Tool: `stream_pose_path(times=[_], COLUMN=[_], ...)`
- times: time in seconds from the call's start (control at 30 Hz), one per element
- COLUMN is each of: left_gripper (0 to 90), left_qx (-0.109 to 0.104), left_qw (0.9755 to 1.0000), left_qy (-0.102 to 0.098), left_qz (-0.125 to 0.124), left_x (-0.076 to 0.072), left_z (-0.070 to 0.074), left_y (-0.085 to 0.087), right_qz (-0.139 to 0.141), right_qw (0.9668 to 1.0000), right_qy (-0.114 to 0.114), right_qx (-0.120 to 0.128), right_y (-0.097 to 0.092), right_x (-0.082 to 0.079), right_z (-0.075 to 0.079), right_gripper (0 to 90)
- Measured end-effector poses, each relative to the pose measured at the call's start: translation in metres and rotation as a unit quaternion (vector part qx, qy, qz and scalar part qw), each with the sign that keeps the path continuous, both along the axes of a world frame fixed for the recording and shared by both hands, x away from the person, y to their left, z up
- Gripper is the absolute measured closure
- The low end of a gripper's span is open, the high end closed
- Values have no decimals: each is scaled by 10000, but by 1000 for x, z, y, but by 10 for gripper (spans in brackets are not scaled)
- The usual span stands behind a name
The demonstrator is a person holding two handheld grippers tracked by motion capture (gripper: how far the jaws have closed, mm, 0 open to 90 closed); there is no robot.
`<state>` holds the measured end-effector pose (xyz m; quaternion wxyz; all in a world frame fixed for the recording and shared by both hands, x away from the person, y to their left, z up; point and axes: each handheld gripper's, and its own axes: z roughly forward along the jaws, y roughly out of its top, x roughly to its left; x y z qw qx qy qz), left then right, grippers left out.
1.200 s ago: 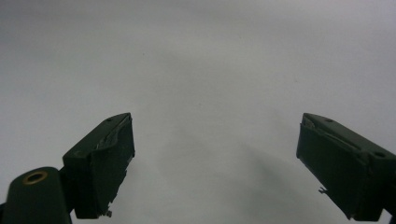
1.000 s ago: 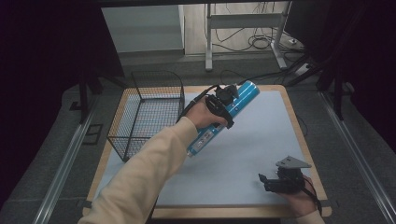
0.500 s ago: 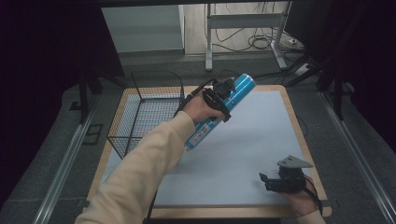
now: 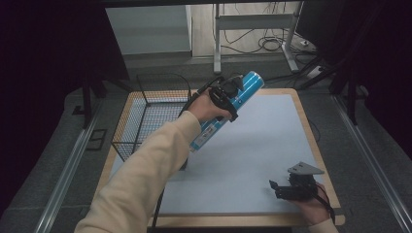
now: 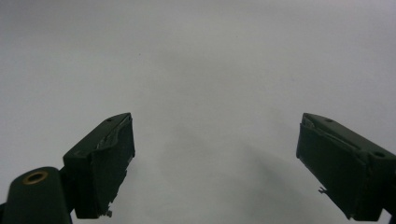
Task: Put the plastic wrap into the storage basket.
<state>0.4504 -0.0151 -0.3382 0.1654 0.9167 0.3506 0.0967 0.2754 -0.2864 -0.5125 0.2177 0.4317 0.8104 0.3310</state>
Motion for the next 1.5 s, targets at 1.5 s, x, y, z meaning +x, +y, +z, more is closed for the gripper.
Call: stream_pose_path(times=[1.5], left_gripper=[315], left_qx=[364], left_qw=[9970], left_qy=[-123], left_qz=[669], left_x=[19], left_z=[15], left_y=[63], right_qz=[-39], right_qw=[10000], right_qy=[13], right_qx=[-4], right_y=[0], right_x=[0], right_z=[-1], right_gripper=[119])
